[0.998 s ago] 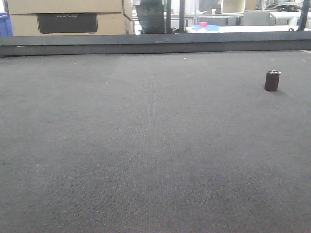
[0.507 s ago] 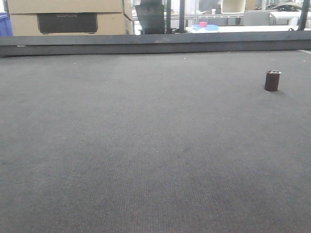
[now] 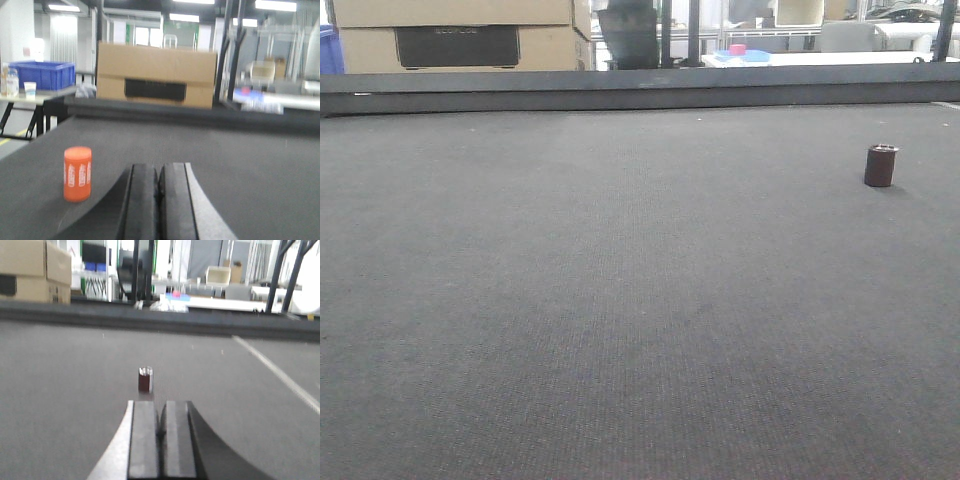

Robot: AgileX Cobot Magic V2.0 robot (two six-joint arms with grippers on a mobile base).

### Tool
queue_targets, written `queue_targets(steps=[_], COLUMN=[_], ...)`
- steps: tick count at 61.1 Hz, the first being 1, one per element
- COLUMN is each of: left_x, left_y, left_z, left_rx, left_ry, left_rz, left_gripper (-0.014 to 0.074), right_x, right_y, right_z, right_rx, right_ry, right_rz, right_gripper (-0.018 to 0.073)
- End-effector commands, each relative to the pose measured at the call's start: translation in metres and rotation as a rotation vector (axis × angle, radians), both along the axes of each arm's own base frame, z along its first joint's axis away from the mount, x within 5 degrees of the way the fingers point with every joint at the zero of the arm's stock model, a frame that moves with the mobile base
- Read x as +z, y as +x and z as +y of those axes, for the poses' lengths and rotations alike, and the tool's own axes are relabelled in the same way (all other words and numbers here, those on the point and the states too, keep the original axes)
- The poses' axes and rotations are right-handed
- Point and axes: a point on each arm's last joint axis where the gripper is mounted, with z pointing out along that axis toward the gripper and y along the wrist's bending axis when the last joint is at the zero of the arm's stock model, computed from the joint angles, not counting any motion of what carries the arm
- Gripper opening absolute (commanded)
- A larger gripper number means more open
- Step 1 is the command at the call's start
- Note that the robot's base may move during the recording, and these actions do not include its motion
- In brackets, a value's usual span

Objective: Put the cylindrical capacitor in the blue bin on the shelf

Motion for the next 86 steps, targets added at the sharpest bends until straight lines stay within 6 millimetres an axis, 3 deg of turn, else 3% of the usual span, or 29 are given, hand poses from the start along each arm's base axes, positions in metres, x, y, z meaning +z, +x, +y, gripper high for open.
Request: queue_targets(steps=[1, 12, 20, 28, 36, 44, 52, 65, 78, 86], left_x=[0.014, 0.071, 0.106, 0.138, 0.153, 0.151, 0.15, 0.15, 0.15, 0.15], left_y=[-0.004, -0.015, -0.012, 0.0, 0.019, 0.035, 0.036, 0.036, 0.037, 0.037], left_z=[0.001, -0.001, -0.001, -0.001, -0.003, -0.004, -0.005, -0.005, -0.005, -0.005], left_rx=[-0.003, -0.014, 0.001, -0.001, -0.005, -0.021, -0.031, -0.031, -0.033, -0.033], left_ry=[-0.046, 0.044, 0.126, 0.133, 0.133, 0.108, 0.089, 0.089, 0.089, 0.089], left_rz=[-0.088, -0.054, 0.087, 0.165, 0.205, 0.262, 0.271, 0.271, 0.273, 0.273], left_gripper=[-0.0111, -0.0111, -0.0057, 0.0176, 0.0444, 0.0616, 0.0599, 0.0599, 0.0599, 0.0599], right_x=[0.008, 0.069, 0.111, 0.141, 0.149, 0.143, 0.126, 0.071, 0.019, 0.002], right_y=[-0.001, -0.019, -0.031, -0.018, 0.013, 0.054, 0.098, 0.172, 0.226, 0.256], right_z=[-0.001, 0.001, 0.002, 0.002, 0.002, 0.002, 0.001, 0.0, -0.001, 0.001], right_rx=[-0.01, 0.021, 0.038, 0.037, 0.027, 0.009, -0.009, -0.043, -0.069, -0.055], right_ry=[0.047, 0.05, 0.042, 0.042, 0.037, 0.04, 0.039, 0.028, -0.02, -0.058], right_rz=[-0.093, -0.142, -0.152, -0.13, -0.054, 0.009, 0.102, 0.278, 0.269, 0.213], right_gripper=[-0.0154, -0.0129, 0.0074, 0.0366, 0.0502, 0.0541, 0.0538, 0.0538, 0.0538, 0.0538])
